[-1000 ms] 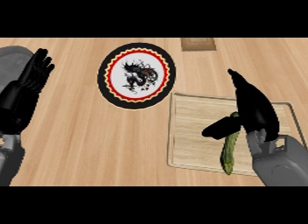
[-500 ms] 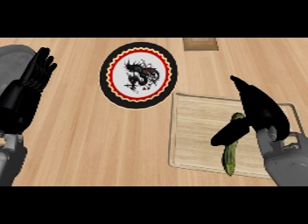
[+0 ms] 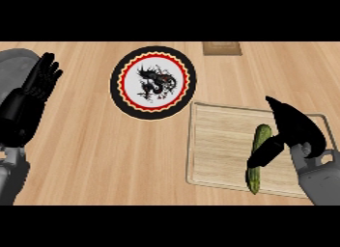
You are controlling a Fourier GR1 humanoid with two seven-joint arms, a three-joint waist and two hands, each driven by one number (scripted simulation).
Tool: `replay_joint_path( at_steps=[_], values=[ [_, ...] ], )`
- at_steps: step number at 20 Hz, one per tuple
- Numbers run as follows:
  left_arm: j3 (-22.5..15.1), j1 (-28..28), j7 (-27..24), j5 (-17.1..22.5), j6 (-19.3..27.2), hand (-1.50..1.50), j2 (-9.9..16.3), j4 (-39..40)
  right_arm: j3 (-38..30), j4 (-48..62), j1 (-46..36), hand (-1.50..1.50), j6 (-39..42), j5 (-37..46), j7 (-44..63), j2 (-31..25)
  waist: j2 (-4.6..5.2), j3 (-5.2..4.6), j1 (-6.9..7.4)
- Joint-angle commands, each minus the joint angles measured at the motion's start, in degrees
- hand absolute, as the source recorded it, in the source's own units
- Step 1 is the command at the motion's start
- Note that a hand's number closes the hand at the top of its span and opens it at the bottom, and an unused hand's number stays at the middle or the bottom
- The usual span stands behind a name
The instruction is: Pick the squash from the tray and place it in the plate
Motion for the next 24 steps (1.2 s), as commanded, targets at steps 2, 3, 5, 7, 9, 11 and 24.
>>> replay_joint_path(
  at_steps=[2,3,5,7,9,11,24],
  values=[
    [-0.8,1.6,-0.1,-1.4,1.1,0.00,-1.3,-2.7,-0.3,0.7,3.6,-1.50,2.2,0.1,10.3,-0.1,0.00,0.09,0.20],
    [-0.9,-2.9,3.0,-1.7,2.1,0.00,-1.9,-0.5,-0.7,0.0,1.5,-1.50,3.8,-0.9,12.0,0.5,0.11,0.09,-0.16],
    [0.0,-0.1,0.7,-0.9,-0.1,0.00,-0.7,-0.7,1.4,-2.0,5.5,-1.50,2.5,0.2,12.0,1.0,0.04,0.07,-0.13],
    [-0.9,-0.9,3.1,-2.2,1.7,0.00,-1.8,-2.1,-0.5,1.4,2.3,-1.50,3.8,-1.2,11.8,1.8,0.13,0.09,0.45],
    [0.5,2.8,0.1,-0.4,-1.5,0.00,-0.3,-3.6,1.5,4.5,5.1,-1.50,0.4,1.4,8.6,4.2,0.17,0.10,1.06],
    [1.2,-2.5,1.4,-0.4,-1.4,0.00,-0.9,1.1,1.7,2.3,4.9,-1.50,2.0,1.4,10.3,4.7,0.22,0.08,0.08],
    [1.0,-2.3,3.3,-2.6,-1.0,0.00,-2.7,-1.9,0.3,9.3,3.9,1.50,-2.4,15.5,-1.8,3.3,0.16,0.13,0.80]
  ],
)
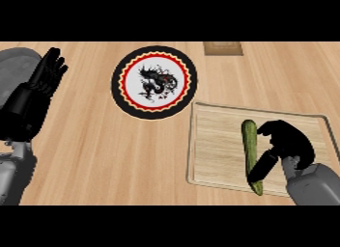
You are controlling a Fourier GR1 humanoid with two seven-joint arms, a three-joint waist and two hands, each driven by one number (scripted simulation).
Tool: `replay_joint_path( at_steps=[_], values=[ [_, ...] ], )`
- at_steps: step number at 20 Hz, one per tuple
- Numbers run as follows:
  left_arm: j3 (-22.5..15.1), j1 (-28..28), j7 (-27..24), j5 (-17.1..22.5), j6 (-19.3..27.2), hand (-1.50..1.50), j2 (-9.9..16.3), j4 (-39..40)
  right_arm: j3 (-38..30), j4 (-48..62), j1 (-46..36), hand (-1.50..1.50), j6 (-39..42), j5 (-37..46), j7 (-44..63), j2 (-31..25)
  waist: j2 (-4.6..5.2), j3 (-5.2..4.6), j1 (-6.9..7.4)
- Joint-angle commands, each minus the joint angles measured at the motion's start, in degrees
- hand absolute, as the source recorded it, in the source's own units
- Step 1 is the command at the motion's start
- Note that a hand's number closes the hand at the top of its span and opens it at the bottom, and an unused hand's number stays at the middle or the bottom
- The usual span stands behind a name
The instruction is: Pick the squash from the tray and place it in the plate
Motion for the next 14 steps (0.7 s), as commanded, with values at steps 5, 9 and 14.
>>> replay_joint_path(
  at_steps=[5,9,14],
  values=[
    [0.8,2.7,-2.3,-0.8,-0.6,0.00,-0.8,0.2,2.6,-5.8,5.9,1.50,-5.8,14.8,8.2,0.1,-0.11,0.12,-0.84],
    [1.0,3.9,-3.4,-1.9,0.2,0.00,-1.2,1.3,1.6,-8.4,15.8,1.50,-12.2,23.1,5.7,-2.3,-0.14,0.13,-1.76],
    [3.7,2.9,-0.6,1.4,-2.9,0.00,1.3,-1.9,5.5,-19.0,19.4,1.50,-11.2,36.4,10.4,0.6,-0.18,0.13,-0.67]
  ],
)
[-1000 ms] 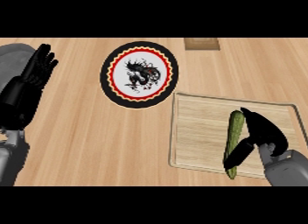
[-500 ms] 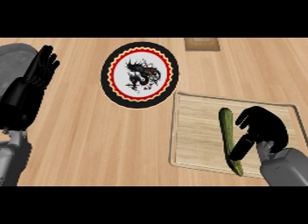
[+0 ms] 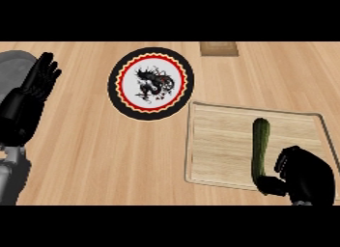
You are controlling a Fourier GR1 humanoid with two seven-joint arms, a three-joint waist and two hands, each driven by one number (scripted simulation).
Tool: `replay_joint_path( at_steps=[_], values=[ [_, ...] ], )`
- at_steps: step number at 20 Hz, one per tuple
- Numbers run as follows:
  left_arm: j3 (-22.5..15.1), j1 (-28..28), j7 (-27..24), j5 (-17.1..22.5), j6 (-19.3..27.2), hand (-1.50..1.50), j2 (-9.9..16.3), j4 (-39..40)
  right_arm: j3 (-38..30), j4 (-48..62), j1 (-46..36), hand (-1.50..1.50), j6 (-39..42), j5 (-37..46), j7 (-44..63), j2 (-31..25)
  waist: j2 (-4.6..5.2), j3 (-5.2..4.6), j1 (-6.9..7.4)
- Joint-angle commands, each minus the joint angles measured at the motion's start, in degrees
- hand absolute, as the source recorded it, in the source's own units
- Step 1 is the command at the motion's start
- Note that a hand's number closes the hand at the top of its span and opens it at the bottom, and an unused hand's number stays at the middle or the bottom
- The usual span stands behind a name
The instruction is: Pick the squash from the tray and place it in the plate
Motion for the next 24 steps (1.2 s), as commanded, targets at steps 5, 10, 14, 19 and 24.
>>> replay_joint_path(
  at_steps=[5,10,14,19,24],
  values=[
    [1.3,0.2,-1.1,0.1,-2.0,0.00,0.1,0.4,4.5,-15.1,2.2,1.50,0.9,14.0,8.0,7.0,0.55,0.38,0.68],
    [-0.3,2.0,0.3,-0.6,-1.5,0.00,-1.2,-2.9,5.6,-18.3,-8.3,1.50,2.0,16.5,2.9,14.1,0.48,0.39,1.66],
    [1.3,-1.5,4.3,1.1,-2.0,0.00,-0.5,-3.6,5.5,-14.1,-15.8,1.50,0.3,17.5,-0.6,21.4,0.65,0.43,1.79],
    [1.2,-2.7,1.5,-0.9,-2.3,0.00,-1.9,1.2,2.6,-3.2,-30.0,1.50,3.0,13.2,1.1,27.1,0.81,0.41,1.69],
    [0.3,-2.2,1.2,-1.6,-1.9,0.00,-3.4,-0.4,1.8,12.5,-39.2,1.50,-7.9,9.8,1.5,27.3,0.91,0.42,2.39]
  ],
)
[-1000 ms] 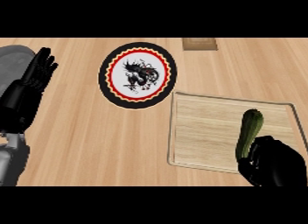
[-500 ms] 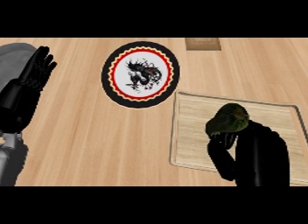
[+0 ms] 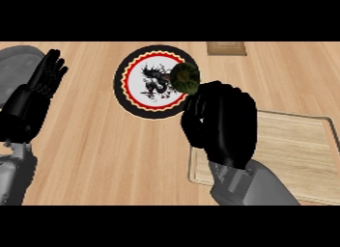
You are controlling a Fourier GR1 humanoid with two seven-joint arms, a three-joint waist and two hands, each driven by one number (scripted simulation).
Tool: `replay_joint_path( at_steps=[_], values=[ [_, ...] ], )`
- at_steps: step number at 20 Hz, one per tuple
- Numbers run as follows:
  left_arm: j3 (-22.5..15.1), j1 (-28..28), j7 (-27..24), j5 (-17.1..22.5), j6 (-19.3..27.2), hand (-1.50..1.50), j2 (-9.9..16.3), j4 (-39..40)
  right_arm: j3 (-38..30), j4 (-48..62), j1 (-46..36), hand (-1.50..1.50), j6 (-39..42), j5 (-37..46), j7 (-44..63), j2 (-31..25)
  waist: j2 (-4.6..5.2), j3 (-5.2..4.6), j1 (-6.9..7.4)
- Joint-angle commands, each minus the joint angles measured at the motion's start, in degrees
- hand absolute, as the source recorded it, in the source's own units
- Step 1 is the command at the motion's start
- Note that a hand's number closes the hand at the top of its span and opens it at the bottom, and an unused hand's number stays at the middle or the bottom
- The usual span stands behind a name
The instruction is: Pick the squash from the tray and place it in the plate
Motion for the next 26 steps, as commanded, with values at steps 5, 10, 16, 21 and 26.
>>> replay_joint_path(
  at_steps=[5,10,16,21,26],
  values=[
    [1.1,-1.2,-3.9,-0.5,-1.3,0.00,-0.7,5.0,-5.0,21.2,-16.8,1.50,-12.9,-10.4,1.2,1.4,0.33,-0.01,0.65],
    [1.7,-2.6,-1.4,0.3,-2.9,0.00,1.1,3.5,-9.4,38.3,-28.5,1.50,-17.5,-16.9,-1.3,1.5,0.61,-0.02,2.09],
    [-0.6,-3.3,1.6,-0.4,-1.6,0.00,-1.1,-0.5,-8.9,58.1,-31.7,1.50,-27.3,-20.3,-9.1,1.5,1.09,0.01,3.45],
    [-0.8,-3.6,0.0,0.1,-3.2,0.00,-1.4,0.6,-5.6,68.1,-35.0,1.50,-30.5,-25.5,-12.2,1.5,1.49,-0.03,4.80],
    [-1.6,-3.4,-0.3,-0.7,-2.9,0.00,-2.2,1.3,-10.9,72.7,-35.7,-1.50,-36.3,-31.1,-13.8,1.5,1.93,0.01,5.88]
  ],
)
